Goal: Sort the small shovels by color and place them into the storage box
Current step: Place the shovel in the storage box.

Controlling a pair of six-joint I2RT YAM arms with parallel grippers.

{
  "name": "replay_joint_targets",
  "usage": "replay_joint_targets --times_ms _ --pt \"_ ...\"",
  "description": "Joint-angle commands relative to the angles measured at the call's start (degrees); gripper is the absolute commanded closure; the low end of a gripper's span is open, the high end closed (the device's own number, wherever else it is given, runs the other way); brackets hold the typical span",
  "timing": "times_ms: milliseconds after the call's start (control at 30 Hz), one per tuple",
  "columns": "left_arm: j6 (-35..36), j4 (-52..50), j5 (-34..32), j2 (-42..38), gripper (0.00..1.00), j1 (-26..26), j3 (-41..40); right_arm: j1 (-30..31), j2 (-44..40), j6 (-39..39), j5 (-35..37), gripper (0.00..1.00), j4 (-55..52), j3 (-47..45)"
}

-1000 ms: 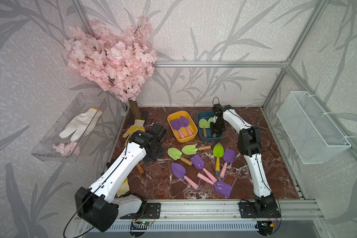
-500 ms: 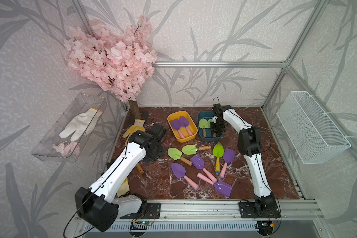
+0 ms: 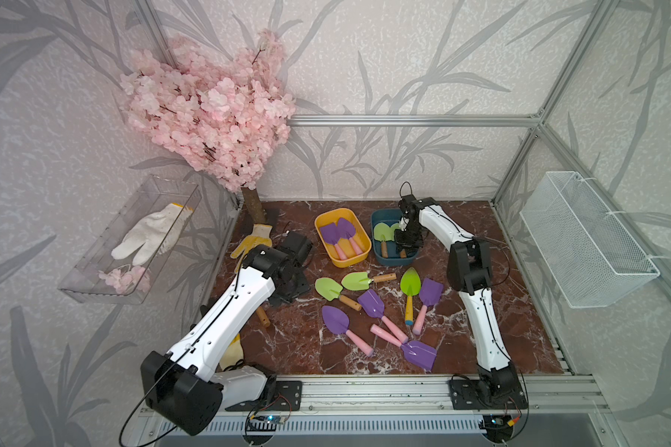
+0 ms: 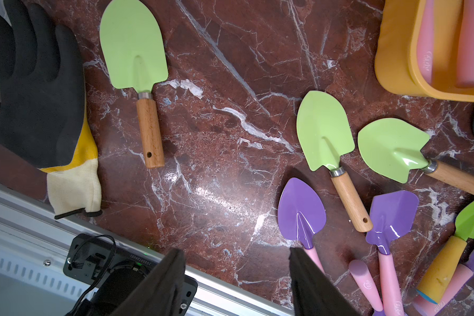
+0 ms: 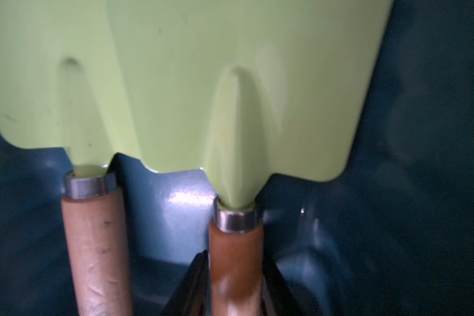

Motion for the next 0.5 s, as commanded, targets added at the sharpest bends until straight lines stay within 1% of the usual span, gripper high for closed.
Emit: replay_joint_targets --times_ms 0,200,467 --pt "-0.2 -1.3 -0.7 0.0 0.36 0.3 0.1 -0.6 0.0 -0.2 0.8 0.66 -0.4 -0.6" --pt "-0.3 -1.4 -0.8 0.2 0.35 0.2 0.6 -0.6 -1.6 -0.6 2.0 0.62 -1.4 0.5" --pt "-0.1 -1.8 -1.0 0.5 0.34 0.2 1.7 -0.6 -2.9 -1.0 3.4 0.62 -4.7 6.5"
